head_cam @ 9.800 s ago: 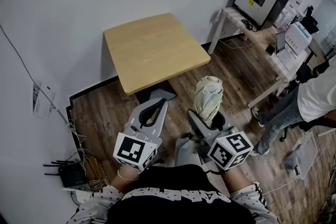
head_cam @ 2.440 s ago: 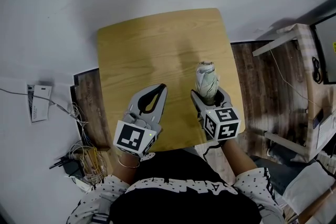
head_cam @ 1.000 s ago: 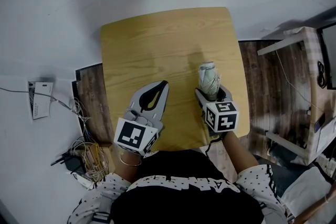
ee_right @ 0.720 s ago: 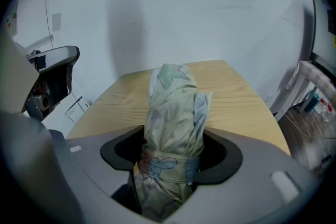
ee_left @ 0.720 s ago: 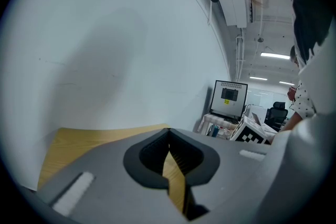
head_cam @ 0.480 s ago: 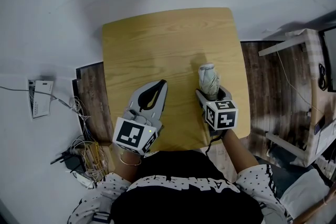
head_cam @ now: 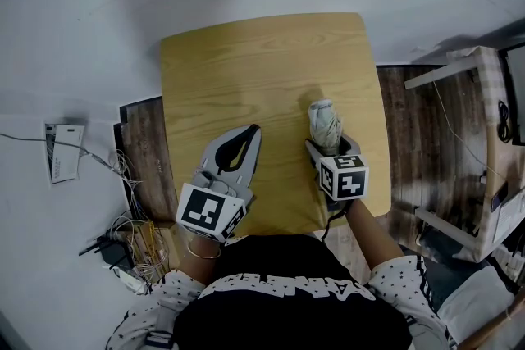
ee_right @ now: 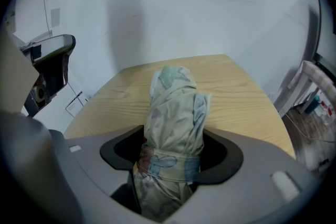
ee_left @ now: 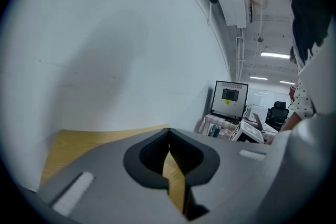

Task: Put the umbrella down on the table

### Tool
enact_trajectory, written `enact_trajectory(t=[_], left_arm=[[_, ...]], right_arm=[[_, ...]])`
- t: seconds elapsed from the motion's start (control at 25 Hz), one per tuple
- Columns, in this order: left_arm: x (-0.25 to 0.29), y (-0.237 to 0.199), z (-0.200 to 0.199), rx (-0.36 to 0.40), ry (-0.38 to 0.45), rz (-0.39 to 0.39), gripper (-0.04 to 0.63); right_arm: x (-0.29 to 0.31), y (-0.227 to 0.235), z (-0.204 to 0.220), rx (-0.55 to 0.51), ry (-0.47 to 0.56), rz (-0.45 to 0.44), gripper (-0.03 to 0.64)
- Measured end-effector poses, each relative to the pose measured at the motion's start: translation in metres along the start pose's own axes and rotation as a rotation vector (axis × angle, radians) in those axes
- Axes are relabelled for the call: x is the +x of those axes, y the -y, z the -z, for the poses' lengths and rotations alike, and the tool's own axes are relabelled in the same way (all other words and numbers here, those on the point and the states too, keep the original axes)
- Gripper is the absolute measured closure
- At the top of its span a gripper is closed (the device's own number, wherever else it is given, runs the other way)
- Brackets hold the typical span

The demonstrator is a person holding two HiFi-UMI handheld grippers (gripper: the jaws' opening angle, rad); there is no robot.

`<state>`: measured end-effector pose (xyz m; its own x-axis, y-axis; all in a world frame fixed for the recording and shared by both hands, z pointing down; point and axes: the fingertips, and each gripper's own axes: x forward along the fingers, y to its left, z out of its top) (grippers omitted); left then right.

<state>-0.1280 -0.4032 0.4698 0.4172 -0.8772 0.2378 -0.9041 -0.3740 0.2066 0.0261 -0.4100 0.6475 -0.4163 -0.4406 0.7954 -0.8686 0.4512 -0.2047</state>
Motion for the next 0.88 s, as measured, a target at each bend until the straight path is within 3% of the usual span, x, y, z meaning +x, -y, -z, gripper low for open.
enact_trajectory(t=[0.44, 0.88], left_arm=[[-0.003, 0.005, -0.003, 0.009, 0.007, -0.003, 0.592], [-0.008, 0.014, -0.010, 0.024, 0.027, -0.002, 0.592]], right_arm=[[0.001, 0.001, -0.001, -0.025, 0.002, 0.006, 0.267], [-0.017, -0.002, -0.023, -0.136, 0.104, 0.043, 0.262]])
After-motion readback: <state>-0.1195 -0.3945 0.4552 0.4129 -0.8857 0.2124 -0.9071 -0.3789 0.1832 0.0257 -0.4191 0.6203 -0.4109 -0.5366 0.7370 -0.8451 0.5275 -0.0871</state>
